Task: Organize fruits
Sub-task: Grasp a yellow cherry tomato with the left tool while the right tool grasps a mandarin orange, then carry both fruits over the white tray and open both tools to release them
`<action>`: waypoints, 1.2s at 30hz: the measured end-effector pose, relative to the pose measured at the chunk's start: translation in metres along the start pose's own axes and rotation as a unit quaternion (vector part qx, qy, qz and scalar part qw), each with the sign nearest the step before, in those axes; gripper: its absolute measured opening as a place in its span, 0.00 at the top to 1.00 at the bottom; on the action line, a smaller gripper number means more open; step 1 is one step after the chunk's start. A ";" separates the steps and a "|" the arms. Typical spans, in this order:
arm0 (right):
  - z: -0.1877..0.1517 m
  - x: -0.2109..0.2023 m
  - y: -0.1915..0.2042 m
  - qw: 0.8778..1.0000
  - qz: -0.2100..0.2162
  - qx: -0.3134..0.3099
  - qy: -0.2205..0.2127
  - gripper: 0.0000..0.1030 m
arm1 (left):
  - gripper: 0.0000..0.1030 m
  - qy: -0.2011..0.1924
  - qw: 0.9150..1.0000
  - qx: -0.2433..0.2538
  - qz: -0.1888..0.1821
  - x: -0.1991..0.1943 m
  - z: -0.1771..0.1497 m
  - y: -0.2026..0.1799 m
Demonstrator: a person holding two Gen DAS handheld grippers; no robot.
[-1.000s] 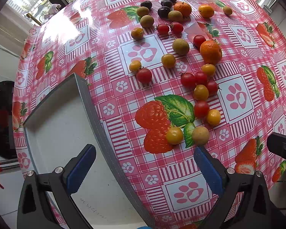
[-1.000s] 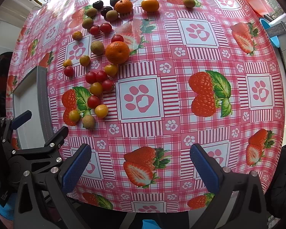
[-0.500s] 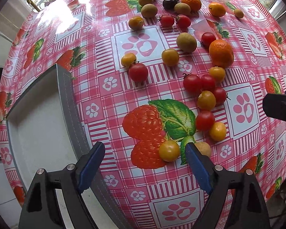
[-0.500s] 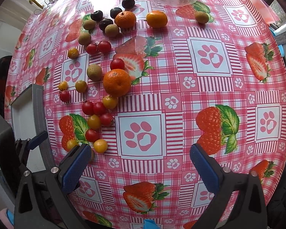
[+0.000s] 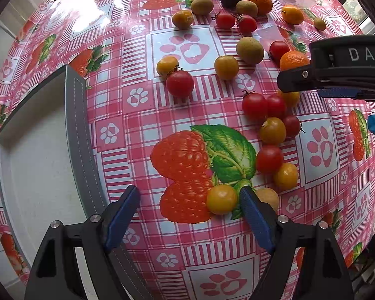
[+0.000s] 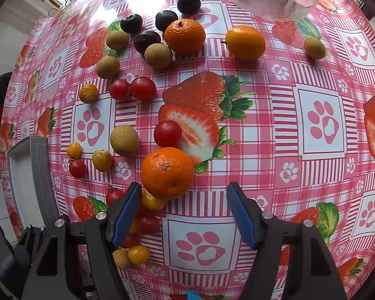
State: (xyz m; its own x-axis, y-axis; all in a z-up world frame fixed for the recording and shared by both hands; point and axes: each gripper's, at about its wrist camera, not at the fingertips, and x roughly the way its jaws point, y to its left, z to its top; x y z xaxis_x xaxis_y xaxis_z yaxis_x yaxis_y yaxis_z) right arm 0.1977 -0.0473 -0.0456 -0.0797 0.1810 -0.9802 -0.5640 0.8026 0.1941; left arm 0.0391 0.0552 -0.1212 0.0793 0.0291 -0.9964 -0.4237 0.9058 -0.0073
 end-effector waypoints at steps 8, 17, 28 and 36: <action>-0.004 -0.012 0.005 1.000 0.016 -0.008 -0.018 0.60 | 0.78 -0.008 0.999 0.015 -0.029 0.000 0.003 -0.012; -0.042 -0.034 -0.004 0.999 0.032 0.007 -0.014 0.60 | 0.78 -0.023 0.997 -0.022 -0.072 -0.013 -0.001 0.010; -0.079 -0.057 0.021 0.999 0.045 -0.017 -0.007 0.60 | 0.78 -0.059 0.993 -0.055 -0.082 -0.059 -0.020 0.034; -0.099 -0.049 0.083 0.995 0.057 -0.079 0.011 0.60 | 0.78 -0.057 0.992 -0.099 -0.051 -0.070 -0.060 0.098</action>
State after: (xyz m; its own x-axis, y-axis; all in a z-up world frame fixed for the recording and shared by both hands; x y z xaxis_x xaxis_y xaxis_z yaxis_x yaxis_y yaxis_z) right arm 0.0731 -0.0455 0.0144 -0.1674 0.2526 -0.9530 -0.6722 0.6778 0.2977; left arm -0.0621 0.1162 -0.0574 0.2282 -0.0007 -0.9736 -0.5754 0.8066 -0.1355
